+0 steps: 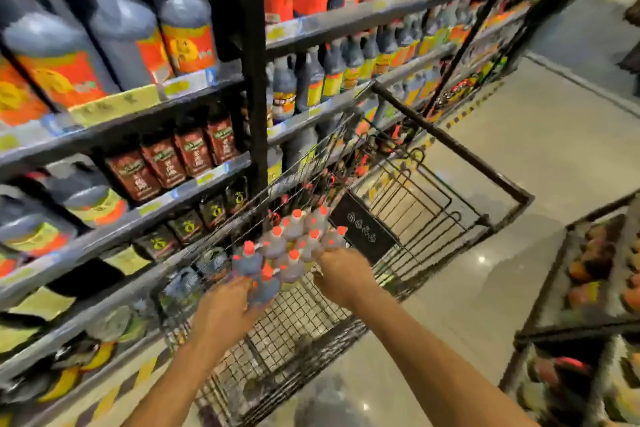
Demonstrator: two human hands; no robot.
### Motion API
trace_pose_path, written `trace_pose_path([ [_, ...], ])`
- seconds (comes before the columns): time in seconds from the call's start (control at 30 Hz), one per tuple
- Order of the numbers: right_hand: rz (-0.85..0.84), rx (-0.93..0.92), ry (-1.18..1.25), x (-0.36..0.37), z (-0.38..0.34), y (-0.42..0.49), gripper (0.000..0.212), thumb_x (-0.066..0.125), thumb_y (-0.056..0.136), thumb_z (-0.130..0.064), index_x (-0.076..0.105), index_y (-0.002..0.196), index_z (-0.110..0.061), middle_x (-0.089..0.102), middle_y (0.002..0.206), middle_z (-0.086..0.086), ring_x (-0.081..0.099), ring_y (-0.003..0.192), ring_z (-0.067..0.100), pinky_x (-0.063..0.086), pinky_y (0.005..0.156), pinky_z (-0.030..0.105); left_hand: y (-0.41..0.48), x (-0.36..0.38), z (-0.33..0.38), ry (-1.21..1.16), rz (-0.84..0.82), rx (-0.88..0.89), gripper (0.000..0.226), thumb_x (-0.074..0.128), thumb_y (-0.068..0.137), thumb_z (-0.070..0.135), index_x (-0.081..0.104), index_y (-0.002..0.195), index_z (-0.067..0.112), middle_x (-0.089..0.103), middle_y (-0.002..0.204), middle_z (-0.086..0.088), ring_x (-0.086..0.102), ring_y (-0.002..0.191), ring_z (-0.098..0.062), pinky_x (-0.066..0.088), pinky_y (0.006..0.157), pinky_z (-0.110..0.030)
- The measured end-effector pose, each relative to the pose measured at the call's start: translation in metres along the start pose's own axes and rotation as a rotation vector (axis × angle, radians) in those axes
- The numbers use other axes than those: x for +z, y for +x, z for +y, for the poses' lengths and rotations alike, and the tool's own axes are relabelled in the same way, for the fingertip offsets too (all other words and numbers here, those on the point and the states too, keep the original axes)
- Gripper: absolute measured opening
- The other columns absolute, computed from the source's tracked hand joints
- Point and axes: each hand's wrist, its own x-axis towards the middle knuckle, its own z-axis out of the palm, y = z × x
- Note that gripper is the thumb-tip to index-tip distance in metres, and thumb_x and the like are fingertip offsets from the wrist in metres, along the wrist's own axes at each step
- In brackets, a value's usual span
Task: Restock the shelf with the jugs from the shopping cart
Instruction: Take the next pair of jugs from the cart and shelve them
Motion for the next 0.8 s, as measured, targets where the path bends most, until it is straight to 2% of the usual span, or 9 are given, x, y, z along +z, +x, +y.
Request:
trace_pose_path([
  [0.1, -0.107, -0.145, -0.004, 0.013, -0.007, 0.047, 0.031, 0.055, 0.094, -0.024, 0.061, 0.122, -0.012, 0.067, 0.121, 0.014, 0.066, 0.109, 0.038, 0.056, 0.084, 0.043, 0.003, 0.013, -0.013, 0.004, 0.019, -0.187, 0.019, 0.056, 0.092, 0.034, 0.064, 0.105, 0.023, 0.068, 0.091, 0.0, 0.067, 0.08, -0.023, 0.043, 0.06, -0.032],
  [0.2, -0.194, -0.278, -0.061, 0.033, -0.021, 0.082, 0.026, 0.054, 0.097, -0.022, 0.063, 0.118, -0.01, 0.068, 0.118, 0.015, 0.065, 0.109, 0.038, 0.055, 0.08, 0.042, 0.0, 0.031, -0.019, -0.054, -0.026, -0.38, 0.03, 0.05, 0.094, 0.031, 0.057, 0.123, 0.028, 0.071, 0.099, -0.002, 0.067, 0.093, -0.027, 0.048, 0.074, -0.035],
  [0.27, -0.243, -0.384, -0.09, 0.054, -0.029, 0.1, 0.03, 0.051, 0.099, -0.023, 0.066, 0.122, -0.013, 0.067, 0.122, 0.014, 0.064, 0.111, 0.038, 0.055, 0.084, 0.042, -0.004, 0.04, -0.022, -0.061, -0.044, -0.5, 0.03, 0.048, 0.095, 0.034, 0.058, 0.122, 0.025, 0.071, 0.105, -0.004, 0.067, 0.097, -0.028, 0.051, 0.079, -0.036],
  [0.37, -0.32, -0.521, -0.165, 0.092, -0.039, 0.122, 0.038, 0.048, 0.099, -0.026, 0.062, 0.134, -0.023, 0.067, 0.127, 0.01, 0.064, 0.115, 0.035, 0.052, 0.087, 0.04, -0.014, 0.054, -0.027, -0.112, -0.006, -0.637, 0.028, 0.047, 0.095, 0.034, 0.064, 0.113, 0.022, 0.07, 0.11, -0.002, 0.066, 0.098, -0.024, 0.052, 0.079, -0.033],
  [0.53, -0.412, -0.503, -0.273, 0.143, -0.055, 0.154, 0.035, 0.049, 0.103, -0.018, 0.057, 0.136, -0.013, 0.067, 0.13, 0.008, 0.067, 0.116, 0.029, 0.056, 0.089, 0.039, -0.022, 0.075, -0.033, -0.182, -0.004, -0.759, 0.027, 0.05, 0.097, 0.032, 0.06, 0.121, 0.024, 0.064, 0.12, 0.001, 0.065, 0.101, -0.019, 0.053, 0.087, -0.034],
  [0.63, -0.374, -0.472, -0.383, 0.167, -0.048, 0.173, 0.042, 0.05, 0.101, -0.013, 0.049, 0.143, -0.015, 0.055, 0.146, 0.008, 0.052, 0.135, 0.028, 0.041, 0.109, 0.039, -0.023, 0.089, -0.034, -0.213, -0.01, -0.782, 0.024, 0.049, 0.097, 0.031, 0.059, 0.118, 0.023, 0.065, 0.113, -0.001, 0.064, 0.099, -0.021, 0.054, 0.084, -0.034],
  [0.67, -0.342, -0.481, -0.4, 0.174, -0.045, 0.178, 0.045, 0.051, 0.1, -0.011, 0.046, 0.144, -0.015, 0.053, 0.147, 0.008, 0.05, 0.136, 0.029, 0.037, 0.111, 0.038, -0.023, 0.093, -0.034, -0.217, -0.015, -0.781, 0.022, 0.048, 0.097, 0.03, 0.058, 0.115, 0.023, 0.064, 0.111, -0.001, 0.064, 0.097, -0.021, 0.053, 0.081, -0.033],
  [0.73, -0.329, -0.51, -0.397, 0.183, -0.041, 0.188, 0.039, 0.05, 0.099, -0.008, 0.052, 0.137, -0.014, 0.061, 0.137, 0.008, 0.058, 0.127, 0.028, 0.042, 0.104, 0.036, -0.023, 0.102, -0.033, -0.246, -0.02, -0.788, 0.018, 0.047, 0.097, 0.029, 0.057, 0.11, 0.023, 0.063, 0.108, -0.001, 0.063, 0.095, -0.021, 0.051, 0.079, -0.033],
  [0.8, -0.333, -0.506, -0.325, 0.187, -0.038, 0.197, 0.028, 0.047, 0.1, -0.012, 0.06, 0.124, -0.015, 0.068, 0.123, 0.008, 0.066, 0.113, 0.029, 0.05, 0.09, 0.036, -0.022, 0.111, -0.033, -0.289, -0.002, -0.802, 0.019, 0.048, 0.096, 0.028, 0.058, 0.11, 0.021, 0.063, 0.108, -0.001, 0.062, 0.097, -0.021, 0.05, 0.079, -0.033],
])
